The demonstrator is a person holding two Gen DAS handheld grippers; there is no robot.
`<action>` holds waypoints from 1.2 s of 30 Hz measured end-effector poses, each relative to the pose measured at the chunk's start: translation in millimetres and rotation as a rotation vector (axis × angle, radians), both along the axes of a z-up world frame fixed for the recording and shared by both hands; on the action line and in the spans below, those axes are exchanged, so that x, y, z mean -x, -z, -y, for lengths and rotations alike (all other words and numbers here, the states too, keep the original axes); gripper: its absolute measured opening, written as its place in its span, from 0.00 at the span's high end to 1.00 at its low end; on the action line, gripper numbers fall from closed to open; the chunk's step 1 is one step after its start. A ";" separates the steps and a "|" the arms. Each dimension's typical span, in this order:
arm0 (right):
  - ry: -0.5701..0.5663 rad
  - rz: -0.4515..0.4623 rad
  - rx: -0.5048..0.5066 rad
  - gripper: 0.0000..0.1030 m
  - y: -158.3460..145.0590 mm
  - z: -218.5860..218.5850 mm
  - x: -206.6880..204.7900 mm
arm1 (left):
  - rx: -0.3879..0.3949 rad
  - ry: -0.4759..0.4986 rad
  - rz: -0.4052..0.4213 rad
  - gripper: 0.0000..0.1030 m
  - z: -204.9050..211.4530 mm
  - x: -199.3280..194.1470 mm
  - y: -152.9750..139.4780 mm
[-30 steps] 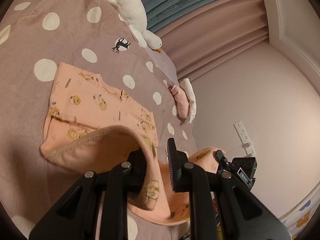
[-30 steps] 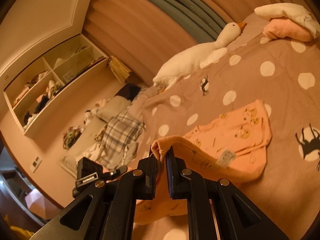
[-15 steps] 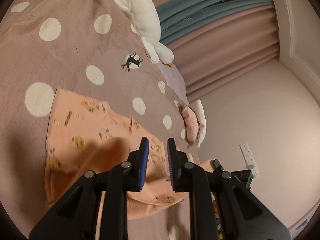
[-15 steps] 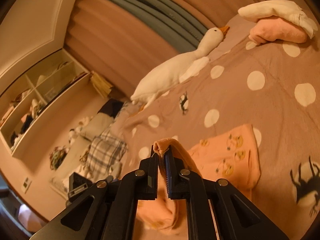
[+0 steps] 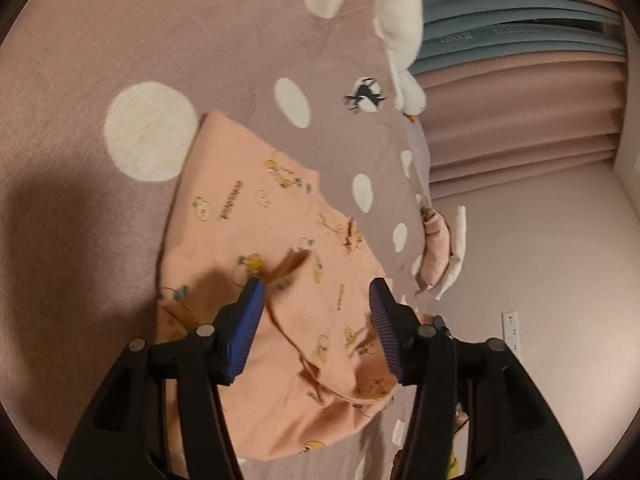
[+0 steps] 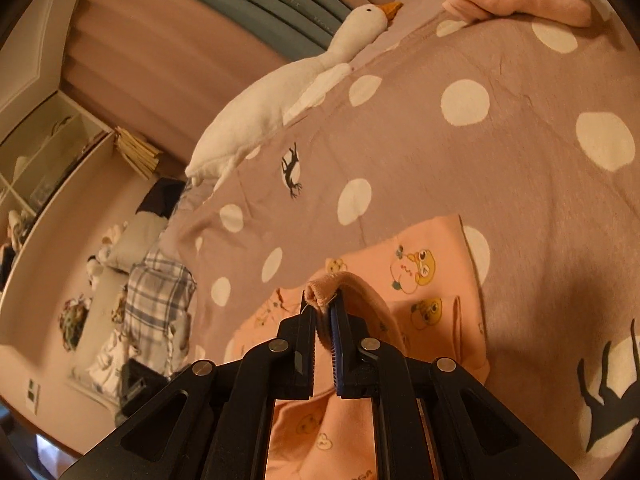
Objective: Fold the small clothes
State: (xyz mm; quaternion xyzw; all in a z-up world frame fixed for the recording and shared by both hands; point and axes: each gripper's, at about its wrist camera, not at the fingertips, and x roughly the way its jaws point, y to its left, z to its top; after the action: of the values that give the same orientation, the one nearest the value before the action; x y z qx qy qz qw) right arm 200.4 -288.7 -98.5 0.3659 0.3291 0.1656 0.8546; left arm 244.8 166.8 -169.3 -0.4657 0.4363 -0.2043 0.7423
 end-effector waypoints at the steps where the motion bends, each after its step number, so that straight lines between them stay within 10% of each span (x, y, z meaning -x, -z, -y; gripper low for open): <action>1: -0.001 -0.001 0.003 0.91 0.0 -0.7 -0.7 | -0.004 0.004 0.001 0.48 1.1 -1.4 0.8; 24: -0.037 -0.045 0.011 0.90 13.0 -10.2 -4.3 | -0.114 0.222 -0.032 0.62 54.3 -31.1 14.1; 26: -0.038 -0.059 0.033 0.91 14.3 -10.7 -5.4 | -0.117 0.218 -0.043 0.74 55.9 -33.6 15.4; 29: -0.027 -0.057 0.056 0.91 14.4 -11.2 -4.2 | -0.065 0.190 -0.046 0.99 53.5 -36.3 18.3; 36: 0.018 -0.040 0.058 0.94 8.2 -7.7 2.5 | 0.148 -0.012 0.033 0.99 30.3 -21.4 4.8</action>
State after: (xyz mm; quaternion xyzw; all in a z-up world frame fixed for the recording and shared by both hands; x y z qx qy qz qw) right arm 197.9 -281.0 -106.7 0.3469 0.3477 0.1410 0.8596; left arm 266.3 136.5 -174.2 -0.5186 0.4048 -0.2390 0.7141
